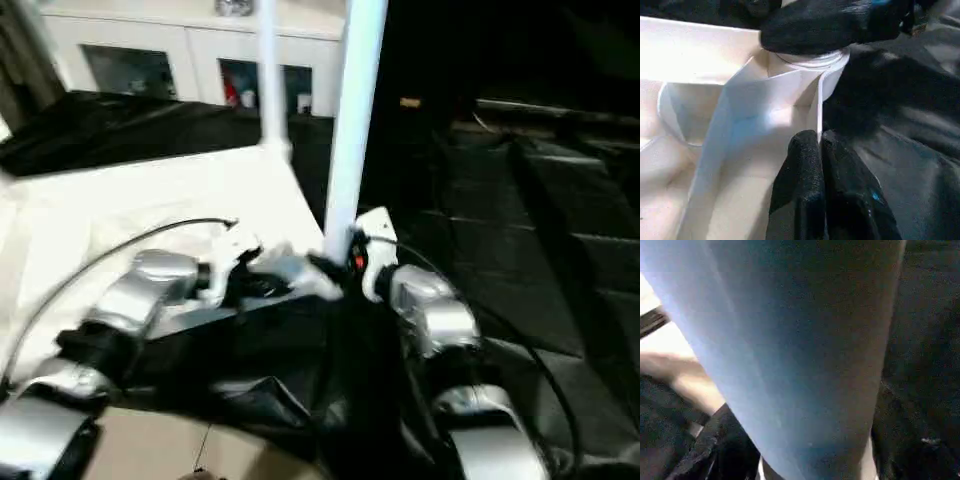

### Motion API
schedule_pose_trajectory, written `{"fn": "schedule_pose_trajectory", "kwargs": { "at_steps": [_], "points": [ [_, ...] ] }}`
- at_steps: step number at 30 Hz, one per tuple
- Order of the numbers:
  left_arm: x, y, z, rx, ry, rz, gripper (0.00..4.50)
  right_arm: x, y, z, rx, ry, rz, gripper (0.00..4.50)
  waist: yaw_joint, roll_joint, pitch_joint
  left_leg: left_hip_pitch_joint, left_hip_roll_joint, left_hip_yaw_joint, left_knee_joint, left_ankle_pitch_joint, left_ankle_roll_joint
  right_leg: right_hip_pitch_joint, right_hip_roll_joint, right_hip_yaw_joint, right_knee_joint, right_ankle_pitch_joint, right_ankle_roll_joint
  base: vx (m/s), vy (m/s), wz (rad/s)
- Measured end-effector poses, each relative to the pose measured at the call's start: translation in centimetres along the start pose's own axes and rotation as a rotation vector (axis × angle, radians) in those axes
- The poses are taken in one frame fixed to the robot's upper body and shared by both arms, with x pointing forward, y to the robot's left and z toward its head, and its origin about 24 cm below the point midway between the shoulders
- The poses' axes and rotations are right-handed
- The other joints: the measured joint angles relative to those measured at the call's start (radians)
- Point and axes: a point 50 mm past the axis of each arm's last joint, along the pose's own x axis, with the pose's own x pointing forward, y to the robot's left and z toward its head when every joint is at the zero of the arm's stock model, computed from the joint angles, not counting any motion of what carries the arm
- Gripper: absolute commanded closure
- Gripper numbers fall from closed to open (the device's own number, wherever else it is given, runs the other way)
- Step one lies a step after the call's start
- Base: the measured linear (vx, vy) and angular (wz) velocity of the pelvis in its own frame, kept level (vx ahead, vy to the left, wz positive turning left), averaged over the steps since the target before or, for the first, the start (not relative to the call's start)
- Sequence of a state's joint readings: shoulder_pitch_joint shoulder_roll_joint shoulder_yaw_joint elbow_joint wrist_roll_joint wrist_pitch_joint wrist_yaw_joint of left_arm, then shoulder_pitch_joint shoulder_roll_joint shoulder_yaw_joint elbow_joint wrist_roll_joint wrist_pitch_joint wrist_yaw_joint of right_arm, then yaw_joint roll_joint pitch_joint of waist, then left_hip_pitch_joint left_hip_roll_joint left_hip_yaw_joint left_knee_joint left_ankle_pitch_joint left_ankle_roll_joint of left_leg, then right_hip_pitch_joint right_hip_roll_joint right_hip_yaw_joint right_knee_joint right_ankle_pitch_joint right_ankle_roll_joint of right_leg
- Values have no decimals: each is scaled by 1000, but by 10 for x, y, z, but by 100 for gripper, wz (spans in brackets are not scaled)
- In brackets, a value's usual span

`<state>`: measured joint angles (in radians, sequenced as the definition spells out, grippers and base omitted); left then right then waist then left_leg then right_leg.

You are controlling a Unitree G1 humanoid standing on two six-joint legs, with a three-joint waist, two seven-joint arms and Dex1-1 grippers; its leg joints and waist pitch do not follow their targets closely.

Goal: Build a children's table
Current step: Rotate leg to tighten

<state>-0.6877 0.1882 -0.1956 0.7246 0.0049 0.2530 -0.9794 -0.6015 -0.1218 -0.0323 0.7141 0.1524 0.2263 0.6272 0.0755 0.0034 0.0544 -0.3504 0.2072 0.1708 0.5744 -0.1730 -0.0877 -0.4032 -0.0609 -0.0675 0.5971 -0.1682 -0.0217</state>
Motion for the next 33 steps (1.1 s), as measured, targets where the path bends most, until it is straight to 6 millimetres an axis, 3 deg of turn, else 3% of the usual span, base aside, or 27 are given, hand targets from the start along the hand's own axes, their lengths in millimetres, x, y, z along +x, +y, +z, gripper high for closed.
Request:
{"fn": "schedule_pose_trajectory", "kwargs": {
  "at_steps": [3,4,8,16,25,29,33],
  "points": [
    [4,0,0,-6,-21,25,450,3,0,1,0,-7,-41,197,3,1,-1,0,0,0,0,0,0,0,0,0,0,3,-5,0,0,0],
    [4,0,0,-5,-22,25,450,3,1,1,-3,-8,-43,143,3,3,-2,0,0,0,0,0,0,0,0,0,0,3,-6,0,0,0],
    [3,1,-1,-5,-26,29,450,5,3,1,10,-22,-41,112,2,4,-2,0,0,1,-1,0,0,1,0,1,0,3,-6,0,0,0],
    [-10,2,-6,18,-19,-39,450,-2,5,-1,-35,-3,100,112,-2,4,-2,0,0,0,-3,0,0,0,1,0,-1,3,-6,0,0,0],
    [-31,-10,-17,72,28,-300,450,-40,8,-7,-134,161,539,112,36,6,-1,-2,1,1,-2,0,1,-3,0,0,-2,2,-6,0,0,0],
    [-36,-13,-18,86,56,-365,450,-44,13,-9,-129,209,635,112,42,6,-1,-2,1,2,-2,0,1,-2,0,0,-2,2,-6,0,0,0],
    [-39,-16,-19,88,74,-406,450,-47,16,-10,-127,242,696,144,44,6,0,-3,1,2,-2,0,1,-1,-1,0,-2,2,-6,0,0,0]
  ]
}}
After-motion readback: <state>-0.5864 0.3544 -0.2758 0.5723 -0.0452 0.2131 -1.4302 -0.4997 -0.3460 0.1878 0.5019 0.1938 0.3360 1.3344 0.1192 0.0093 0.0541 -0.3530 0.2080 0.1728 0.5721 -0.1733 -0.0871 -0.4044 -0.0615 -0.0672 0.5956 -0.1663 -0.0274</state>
